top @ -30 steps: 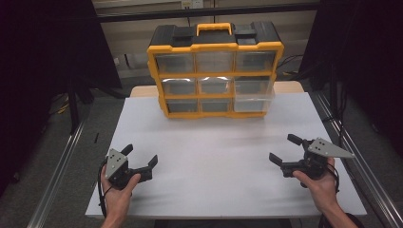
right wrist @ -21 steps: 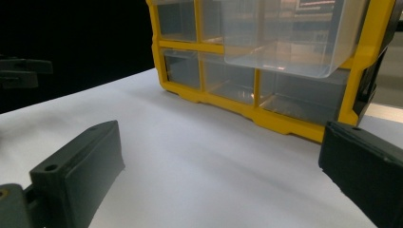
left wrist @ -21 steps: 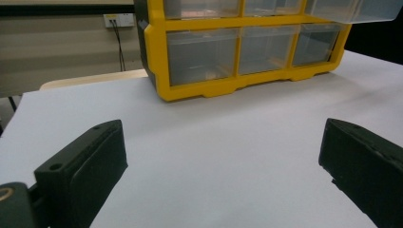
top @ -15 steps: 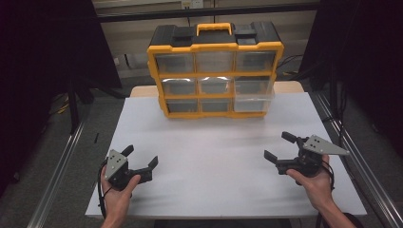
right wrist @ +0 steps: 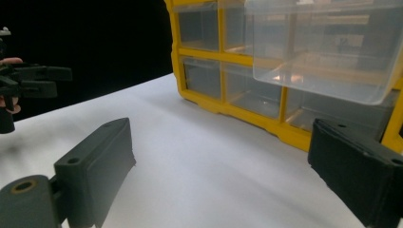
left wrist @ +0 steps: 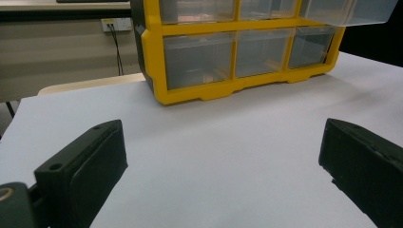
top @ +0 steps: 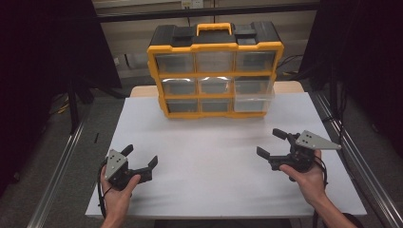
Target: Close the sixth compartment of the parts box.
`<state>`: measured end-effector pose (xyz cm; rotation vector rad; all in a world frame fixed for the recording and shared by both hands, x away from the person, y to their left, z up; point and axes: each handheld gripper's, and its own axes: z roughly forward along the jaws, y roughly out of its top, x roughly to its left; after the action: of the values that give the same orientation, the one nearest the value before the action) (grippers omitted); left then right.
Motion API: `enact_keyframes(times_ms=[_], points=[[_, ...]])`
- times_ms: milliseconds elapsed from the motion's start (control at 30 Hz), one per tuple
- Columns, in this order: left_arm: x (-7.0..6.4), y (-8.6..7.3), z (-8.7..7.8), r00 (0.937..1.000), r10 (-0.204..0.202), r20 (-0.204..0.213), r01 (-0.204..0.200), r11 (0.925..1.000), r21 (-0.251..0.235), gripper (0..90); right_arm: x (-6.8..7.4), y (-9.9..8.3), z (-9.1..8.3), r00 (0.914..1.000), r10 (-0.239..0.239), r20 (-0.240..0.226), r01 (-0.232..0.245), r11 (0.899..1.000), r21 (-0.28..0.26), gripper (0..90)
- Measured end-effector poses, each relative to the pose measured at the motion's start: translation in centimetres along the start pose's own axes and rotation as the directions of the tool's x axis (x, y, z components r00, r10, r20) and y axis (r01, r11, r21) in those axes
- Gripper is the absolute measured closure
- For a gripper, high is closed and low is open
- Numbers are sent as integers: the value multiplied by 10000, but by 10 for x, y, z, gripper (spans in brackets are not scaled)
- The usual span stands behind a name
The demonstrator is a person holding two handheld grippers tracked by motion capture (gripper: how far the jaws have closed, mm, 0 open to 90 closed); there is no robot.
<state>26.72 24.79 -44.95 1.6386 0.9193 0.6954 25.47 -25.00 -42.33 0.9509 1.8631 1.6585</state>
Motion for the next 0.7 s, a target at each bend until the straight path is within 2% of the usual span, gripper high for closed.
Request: enact_keyframes(times_ms=[233,367,433,533,600,667,700], points=[[0,1,-1,9999,62,-159,-63,10000,-58,21,-2,7,11,10000,56,-42,-56,10000,-36,117],[0,0,0,10000,89,-44,-89,10000,1,21,-3,8,15,10000,46,-53,-46,10000,14,128],[0,0,0,10000,74,-1,-74,10000,-6,21,-3,10,18,9999,56,-161,-56,10000,30,153],[0,1,-1,9999,94,-62,-94,10000,-11,21,-2,15,25,9986,-35,-537,40,9999,97,254],[0,0,0,10000,52,-23,-52,10000,3,21,-2,19,28,9981,-45,-620,51,9999,104,253],[0,1,-1,9996,155,-219,-154,9999,32,21,-2,21,31,9982,-102,-586,106,9999,61,263],[1,1,-1,9996,187,-191,-187,9998,22,21,-2,22,32,9980,-70,-633,73,10000,45,263]])
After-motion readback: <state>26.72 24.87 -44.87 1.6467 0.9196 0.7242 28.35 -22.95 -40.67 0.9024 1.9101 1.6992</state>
